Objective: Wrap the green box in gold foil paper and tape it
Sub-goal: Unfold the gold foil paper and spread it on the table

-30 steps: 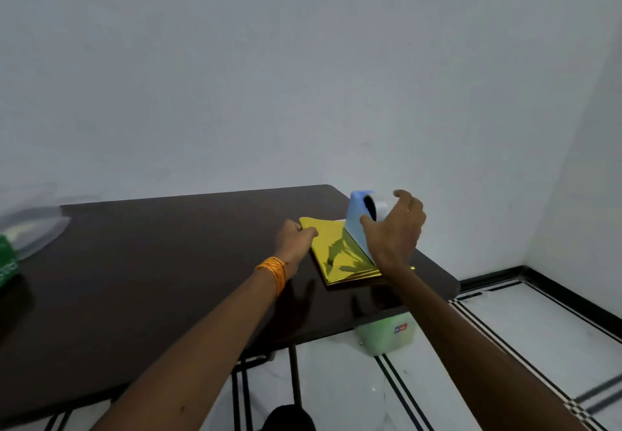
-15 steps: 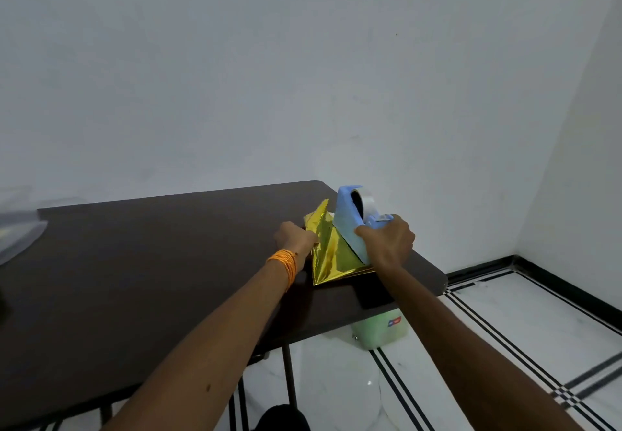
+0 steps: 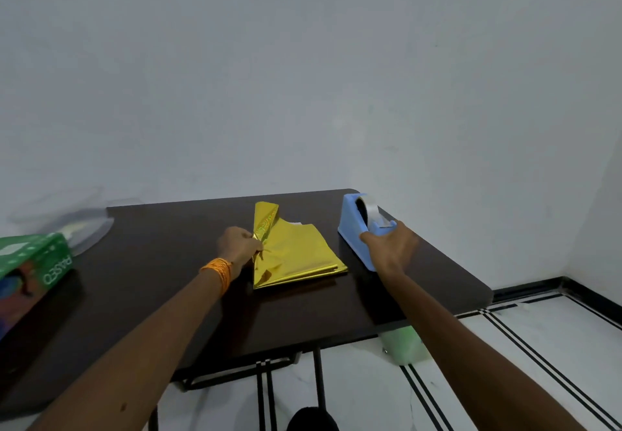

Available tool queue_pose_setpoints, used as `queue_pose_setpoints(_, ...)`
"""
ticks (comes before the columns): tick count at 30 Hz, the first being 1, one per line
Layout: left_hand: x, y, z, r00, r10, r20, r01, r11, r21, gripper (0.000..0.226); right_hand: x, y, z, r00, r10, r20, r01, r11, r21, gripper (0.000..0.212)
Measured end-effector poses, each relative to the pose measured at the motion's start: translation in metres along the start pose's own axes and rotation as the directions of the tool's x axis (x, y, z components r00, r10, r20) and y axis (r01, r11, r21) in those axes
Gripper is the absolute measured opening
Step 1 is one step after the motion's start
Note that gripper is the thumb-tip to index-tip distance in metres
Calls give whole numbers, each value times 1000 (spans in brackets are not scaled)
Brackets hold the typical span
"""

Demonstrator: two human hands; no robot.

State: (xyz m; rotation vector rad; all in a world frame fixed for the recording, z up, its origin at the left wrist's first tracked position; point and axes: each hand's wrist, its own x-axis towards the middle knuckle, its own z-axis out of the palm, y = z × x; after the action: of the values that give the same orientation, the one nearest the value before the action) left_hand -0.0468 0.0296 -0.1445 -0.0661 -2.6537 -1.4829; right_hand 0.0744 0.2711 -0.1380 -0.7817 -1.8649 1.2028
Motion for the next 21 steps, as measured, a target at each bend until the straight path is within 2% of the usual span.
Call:
queue_pose_setpoints(2,1,-5,-9,999,26,-21,-24,997,68,15,-2,-1,4,1000,5,4,-5,1000,-1,57)
queue_pose_setpoints(4,-2,-4,-12,995,85,-54,-73,978,196,37,-3,-1,3,999,-26,21,26,1000,-17,65)
queue_pose_setpoints(6,-7,-2,-9,964,245,-106,-197,921,335,64,-3,-3,1,984,-175,-30,173,983,-69,77)
queue_pose_setpoints(7,-13,3,-5,935,341,-102,-287,892,348,70,-4,-6,-2,957,-278,-83,266,955,-131,79)
queue_pose_setpoints(9,-25,17,5,873,488,25,-472,828,303,68,-6,-21,-6,874,-461,-151,430,880,-202,66)
queue_pose_setpoints(11,-42,32,17,821,525,223,-570,745,346,61,-8,-37,-6,822,-556,-124,534,827,-175,47)
queue_pose_setpoints(12,-46,35,23,803,519,294,-597,702,388,57,-9,-42,-3,817,-571,-82,558,818,-139,38)
queue_pose_setpoints(14,-45,33,30,795,516,320,-607,669,430,42,-11,-49,6,828,-560,21,561,827,-49,21)
queue_pose_setpoints(16,-39,25,29,816,532,228,-579,743,336,24,-11,-49,20,852,-509,121,512,859,5,10)
queue_pose_setpoints(18,-36,18,19,870,488,62,-492,865,93,15,-10,-44,33,873,-436,218,446,895,4,8)
queue_pose_setpoints(19,-32,16,11,904,428,-17,-428,903,-40,13,-8,-41,40,880,-406,246,419,908,-3,9)
queue_pose_setpoints(21,-23,10,-10,956,261,-134,-290,912,-290,16,-2,-36,56,883,-358,304,391,919,-51,13)
